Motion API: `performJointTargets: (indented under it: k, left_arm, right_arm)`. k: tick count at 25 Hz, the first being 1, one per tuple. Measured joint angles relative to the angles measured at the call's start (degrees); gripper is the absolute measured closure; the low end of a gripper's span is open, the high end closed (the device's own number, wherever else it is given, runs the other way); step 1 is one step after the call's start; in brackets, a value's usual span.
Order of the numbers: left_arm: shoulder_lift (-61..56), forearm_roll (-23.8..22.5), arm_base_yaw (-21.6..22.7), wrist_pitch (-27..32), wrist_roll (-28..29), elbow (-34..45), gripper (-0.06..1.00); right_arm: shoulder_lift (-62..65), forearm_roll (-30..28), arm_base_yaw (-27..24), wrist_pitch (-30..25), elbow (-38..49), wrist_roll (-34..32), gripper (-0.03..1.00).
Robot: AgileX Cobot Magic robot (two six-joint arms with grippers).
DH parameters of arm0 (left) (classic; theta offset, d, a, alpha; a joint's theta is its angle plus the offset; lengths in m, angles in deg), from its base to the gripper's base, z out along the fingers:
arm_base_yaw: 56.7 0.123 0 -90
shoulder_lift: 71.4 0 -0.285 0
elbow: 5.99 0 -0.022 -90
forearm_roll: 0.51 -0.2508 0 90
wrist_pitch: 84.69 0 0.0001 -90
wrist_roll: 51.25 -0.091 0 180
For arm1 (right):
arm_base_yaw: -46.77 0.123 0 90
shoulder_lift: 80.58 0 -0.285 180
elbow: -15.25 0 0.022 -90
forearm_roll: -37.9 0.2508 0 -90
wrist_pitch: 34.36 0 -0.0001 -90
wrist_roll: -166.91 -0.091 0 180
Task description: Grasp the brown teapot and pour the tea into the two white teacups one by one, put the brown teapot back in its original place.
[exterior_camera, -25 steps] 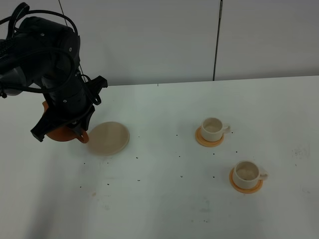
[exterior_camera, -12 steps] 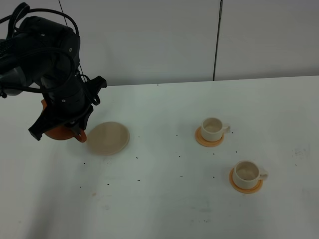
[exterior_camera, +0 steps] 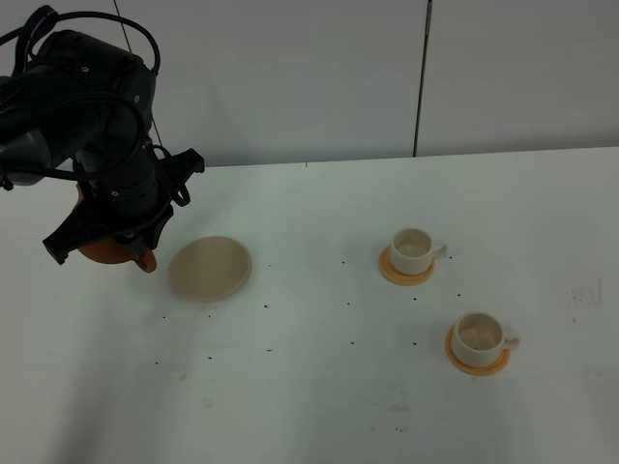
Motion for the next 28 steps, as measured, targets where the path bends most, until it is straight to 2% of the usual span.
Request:
performJointTargets:
  k: [5, 13, 22, 28]
  left_arm:
    - [0.0, 0.0, 0.0, 0.0, -3.0, 0.0, 0.77]
    - [0.0, 2.7, 0.0, 0.0, -13.8, 0.0, 0.77]
    - [0.0, 3.8, 0.0, 0.0, -29.5, 0.0, 0.77]
    - [0.0, 5.5, 0.0, 0.0, -35.8, 0.0, 0.77]
  right_arm:
    - [0.0, 0.0, 0.0, 0.0, 0.0, 0.0, 0.73]
    - [0.0, 0.0, 0.0, 0.0, 0.0, 0.0, 0.73]
    - [0.0, 0.0, 0.0, 0.0, 0.0, 0.0, 0.73]
    - [0.0, 0.0, 0.0, 0.0, 0.0, 0.0, 0.73]
